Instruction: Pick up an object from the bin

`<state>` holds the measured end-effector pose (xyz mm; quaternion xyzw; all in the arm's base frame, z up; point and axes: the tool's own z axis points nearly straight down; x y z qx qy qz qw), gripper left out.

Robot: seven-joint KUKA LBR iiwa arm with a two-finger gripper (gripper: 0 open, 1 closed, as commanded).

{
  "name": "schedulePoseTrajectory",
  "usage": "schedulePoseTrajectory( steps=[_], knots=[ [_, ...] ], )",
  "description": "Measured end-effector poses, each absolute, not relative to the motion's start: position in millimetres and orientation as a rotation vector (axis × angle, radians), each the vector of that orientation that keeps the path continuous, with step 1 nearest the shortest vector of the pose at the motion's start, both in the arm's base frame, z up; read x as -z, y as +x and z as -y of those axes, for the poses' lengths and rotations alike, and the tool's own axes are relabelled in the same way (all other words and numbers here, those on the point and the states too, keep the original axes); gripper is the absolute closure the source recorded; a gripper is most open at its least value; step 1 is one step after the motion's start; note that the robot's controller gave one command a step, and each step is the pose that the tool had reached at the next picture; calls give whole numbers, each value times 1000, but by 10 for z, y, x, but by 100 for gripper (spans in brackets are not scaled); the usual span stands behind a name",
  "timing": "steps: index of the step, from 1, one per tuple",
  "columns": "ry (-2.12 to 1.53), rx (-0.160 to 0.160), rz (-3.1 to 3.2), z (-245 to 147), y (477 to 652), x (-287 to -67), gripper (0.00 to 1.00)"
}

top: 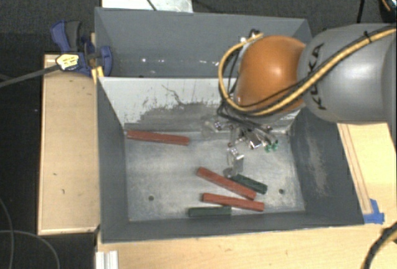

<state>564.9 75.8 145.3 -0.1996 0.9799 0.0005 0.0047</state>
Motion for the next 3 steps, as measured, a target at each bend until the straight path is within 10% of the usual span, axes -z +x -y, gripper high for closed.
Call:
schedulePoseTrajectory(
  steps=[1, 2, 3],
  knots=[
    [-416, -3, -3116, -856, 5447, -682, 0],
    [-416, -1, -3112, -850, 5462, -706, 100],
    [-382, 0, -3106, -646, 5452, -2585, 100]
  ],
)
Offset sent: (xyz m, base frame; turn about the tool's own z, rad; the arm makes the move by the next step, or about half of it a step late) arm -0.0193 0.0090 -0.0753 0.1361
